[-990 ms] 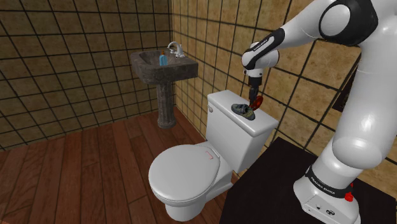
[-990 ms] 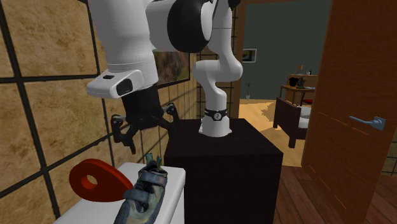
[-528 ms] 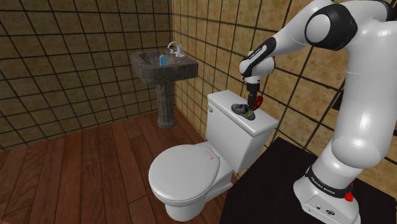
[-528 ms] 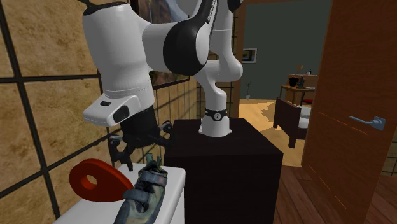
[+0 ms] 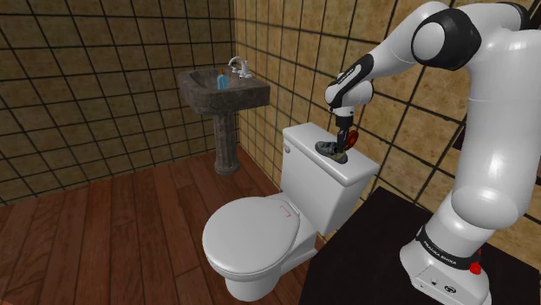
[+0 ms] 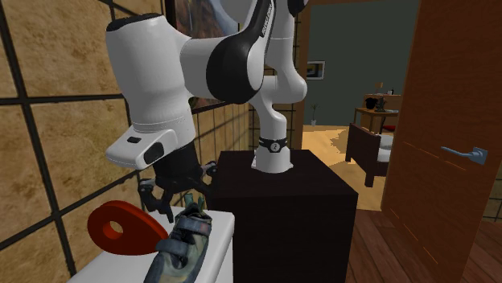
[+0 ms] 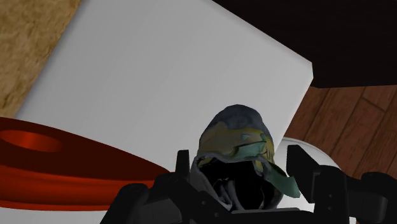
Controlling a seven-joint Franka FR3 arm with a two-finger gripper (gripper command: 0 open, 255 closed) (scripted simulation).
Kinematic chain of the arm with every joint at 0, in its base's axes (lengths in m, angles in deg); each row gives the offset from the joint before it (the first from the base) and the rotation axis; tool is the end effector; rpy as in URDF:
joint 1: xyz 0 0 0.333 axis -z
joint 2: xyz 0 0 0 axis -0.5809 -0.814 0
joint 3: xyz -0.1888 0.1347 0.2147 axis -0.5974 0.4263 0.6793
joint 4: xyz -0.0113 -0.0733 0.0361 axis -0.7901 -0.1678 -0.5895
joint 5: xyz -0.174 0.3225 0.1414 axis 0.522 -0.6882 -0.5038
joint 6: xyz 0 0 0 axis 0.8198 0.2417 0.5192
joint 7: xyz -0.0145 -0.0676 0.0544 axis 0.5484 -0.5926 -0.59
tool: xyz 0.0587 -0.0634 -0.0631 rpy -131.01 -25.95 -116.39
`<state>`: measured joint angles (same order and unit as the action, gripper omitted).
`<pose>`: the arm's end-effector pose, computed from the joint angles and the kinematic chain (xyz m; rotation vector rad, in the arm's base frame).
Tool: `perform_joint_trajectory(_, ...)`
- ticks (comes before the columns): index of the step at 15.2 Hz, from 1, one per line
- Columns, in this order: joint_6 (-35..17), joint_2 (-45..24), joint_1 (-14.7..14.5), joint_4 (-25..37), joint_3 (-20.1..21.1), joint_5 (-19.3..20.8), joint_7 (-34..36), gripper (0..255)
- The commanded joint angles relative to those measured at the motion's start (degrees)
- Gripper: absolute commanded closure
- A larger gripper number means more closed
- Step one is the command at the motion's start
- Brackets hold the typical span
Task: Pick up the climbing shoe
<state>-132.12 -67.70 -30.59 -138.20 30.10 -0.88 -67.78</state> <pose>0.4931 -0.2587 0.2477 -2.9762 -0.4732 0.3229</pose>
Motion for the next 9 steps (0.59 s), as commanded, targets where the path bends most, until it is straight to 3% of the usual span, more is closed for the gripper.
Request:
perform_joint_trajectory(1,-0.1,-0.1,0.0,0.0,0.0,0.0,0.0,255)
perform_joint_trajectory(9,2.4,2.2,-0.4,0.3,-0.5,1.1,0.7,255)
